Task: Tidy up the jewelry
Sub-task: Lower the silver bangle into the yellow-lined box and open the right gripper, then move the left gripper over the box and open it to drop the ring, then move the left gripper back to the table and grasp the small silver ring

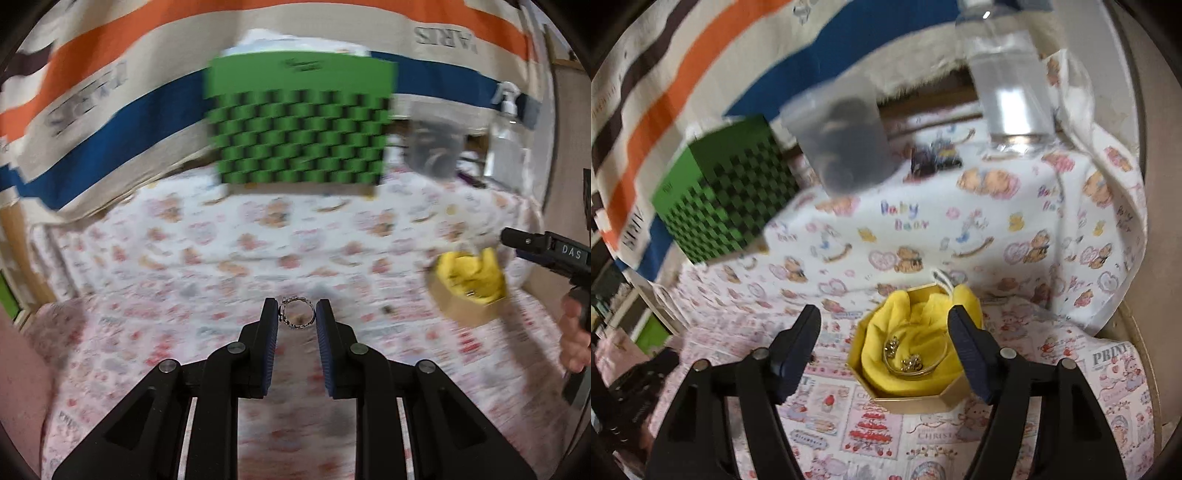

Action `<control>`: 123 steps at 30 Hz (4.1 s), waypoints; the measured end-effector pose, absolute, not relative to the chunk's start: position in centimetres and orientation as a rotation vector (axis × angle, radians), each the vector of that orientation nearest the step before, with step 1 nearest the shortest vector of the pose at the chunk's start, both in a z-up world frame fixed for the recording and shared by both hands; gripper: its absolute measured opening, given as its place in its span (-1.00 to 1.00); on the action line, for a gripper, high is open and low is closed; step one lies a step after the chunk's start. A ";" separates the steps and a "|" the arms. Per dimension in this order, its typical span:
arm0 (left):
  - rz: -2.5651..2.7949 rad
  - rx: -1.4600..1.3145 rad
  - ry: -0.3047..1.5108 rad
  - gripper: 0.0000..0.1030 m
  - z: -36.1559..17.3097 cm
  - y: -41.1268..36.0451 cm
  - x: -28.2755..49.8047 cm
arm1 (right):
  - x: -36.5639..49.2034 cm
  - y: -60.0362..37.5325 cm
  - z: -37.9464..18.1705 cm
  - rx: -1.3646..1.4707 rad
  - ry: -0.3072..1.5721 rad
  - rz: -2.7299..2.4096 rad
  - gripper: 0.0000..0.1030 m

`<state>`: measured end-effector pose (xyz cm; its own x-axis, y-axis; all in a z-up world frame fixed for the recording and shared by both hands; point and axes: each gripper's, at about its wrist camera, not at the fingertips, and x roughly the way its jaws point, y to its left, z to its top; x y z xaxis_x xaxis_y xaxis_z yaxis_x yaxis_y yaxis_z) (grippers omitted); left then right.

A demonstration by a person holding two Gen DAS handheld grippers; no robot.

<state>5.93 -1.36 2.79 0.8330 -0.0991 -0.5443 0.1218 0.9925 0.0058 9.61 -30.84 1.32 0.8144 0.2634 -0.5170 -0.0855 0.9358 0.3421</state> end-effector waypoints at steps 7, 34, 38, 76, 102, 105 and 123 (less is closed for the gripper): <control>-0.219 0.073 0.597 -0.61 4.5 -10.2 8.7 | 8.5 -35.2 1.5 0.474 0.534 0.207 0.54; -0.392 0.008 0.591 0.37 5.0 -14.4 11.2 | 9.5 -38.9 -0.6 0.611 0.573 0.072 0.63; -0.323 -0.008 0.499 0.67 6.7 -10.4 9.2 | 8.6 -37.7 0.6 0.531 0.525 0.031 0.64; 0.009 0.064 0.814 0.01 -2.4 -1.8 12.4 | 6.8 -31.1 0.9 0.280 0.406 -0.011 1.00; -0.141 0.093 0.992 -0.52 -6.3 -3.4 13.9 | 8.3 -32.1 -0.4 0.340 0.513 -0.005 1.00; -0.147 0.061 0.993 -0.70 -6.4 -2.7 14.3 | 8.5 -32.1 -0.5 0.332 0.533 -0.001 1.00; -0.099 -0.059 0.805 -0.74 -1.0 2.4 12.5 | 8.1 -27.4 1.6 0.278 0.597 0.198 1.00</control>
